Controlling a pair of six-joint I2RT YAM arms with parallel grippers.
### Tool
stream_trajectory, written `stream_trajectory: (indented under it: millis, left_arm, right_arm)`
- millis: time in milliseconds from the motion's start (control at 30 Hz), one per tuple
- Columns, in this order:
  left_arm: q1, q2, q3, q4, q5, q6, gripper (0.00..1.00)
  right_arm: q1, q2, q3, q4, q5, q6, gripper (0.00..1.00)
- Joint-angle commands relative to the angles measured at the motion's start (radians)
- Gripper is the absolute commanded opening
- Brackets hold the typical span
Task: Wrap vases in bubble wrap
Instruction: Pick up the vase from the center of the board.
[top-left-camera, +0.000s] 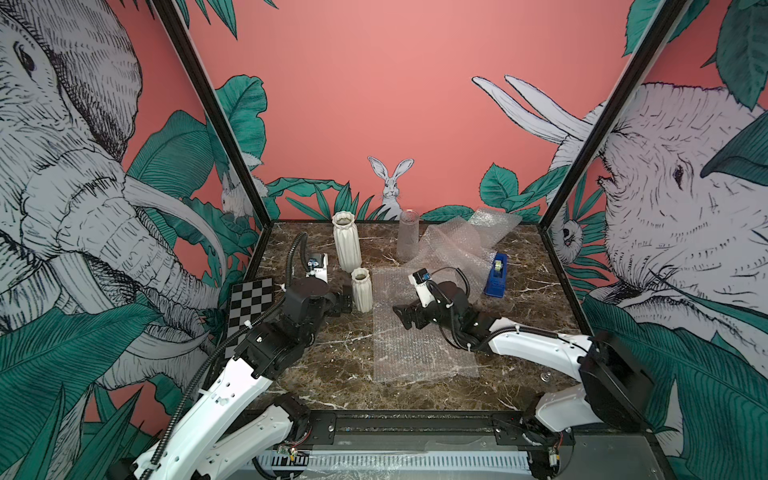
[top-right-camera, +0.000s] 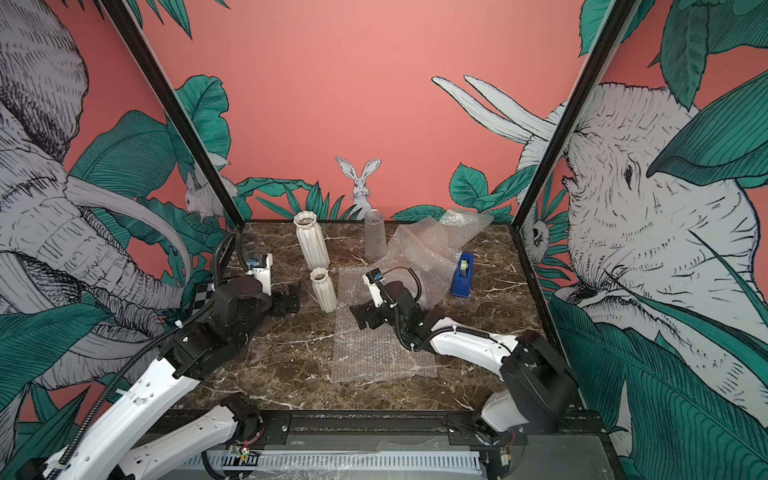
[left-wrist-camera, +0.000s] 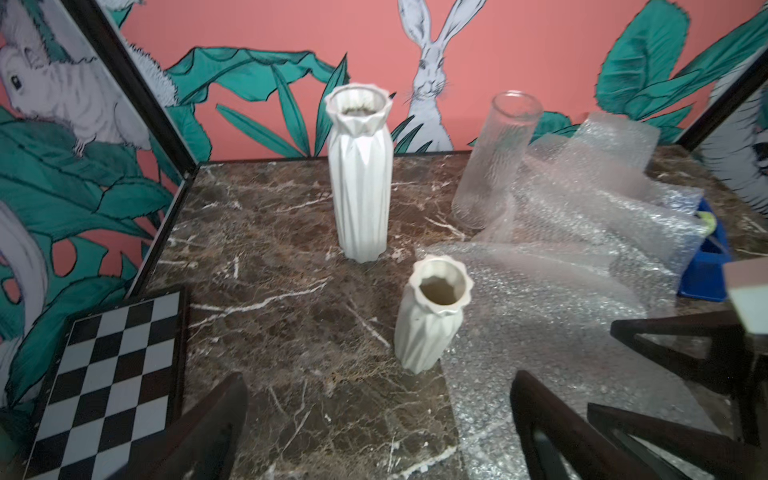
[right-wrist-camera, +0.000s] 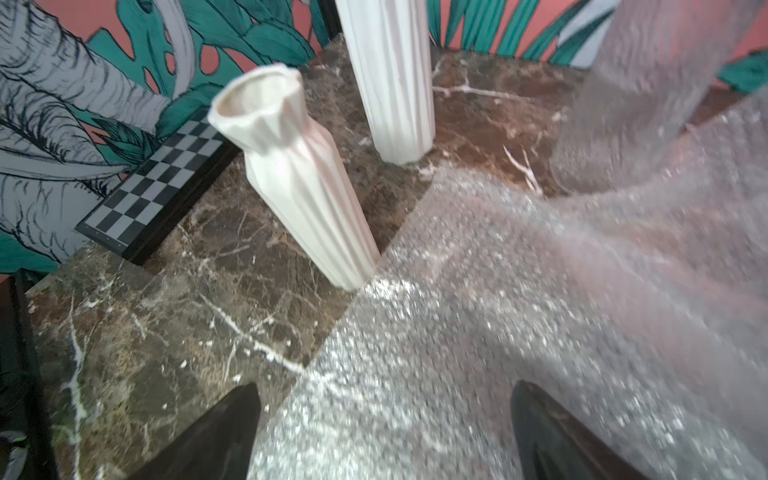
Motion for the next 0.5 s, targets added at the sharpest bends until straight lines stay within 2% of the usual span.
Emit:
stream_trajectory:
  millis: [0, 133, 233, 367, 467]
  left_arm:
    - [0.111, -0.008, -0.047, -0.046, 0.058, -0.058, 1.0]
    - [0.242, -0.028, -0.133, 0.007, 0.074, -0.103, 1.0]
    - [0.312, -0.054, -0.177, 0.034, 0.1, -0.12, 1.0]
    - [0.446, -0.035, -0.238, 0.072, 0.259, -0.147, 1.0]
    - [0.499, -0.012, -0.276, 0.098, 0.328, -0.162, 1.0]
  right_arm:
    - [0.034, 0.071, 0.039, 0.244, 0.003, -0.161, 0.96]
    - [0.037, 0.201, 0.057, 0.436, -0.016, -0.227, 0.97]
    - [0.037, 0.272, 0.107, 0.492, -0.066, -0.216, 0.97]
    - [0.041, 0.344, 0.157, 0.548, -0.094, -0.211, 0.97]
    - [0.04, 0.39, 0.183, 0.567, -0.085, -0.227, 0.97]
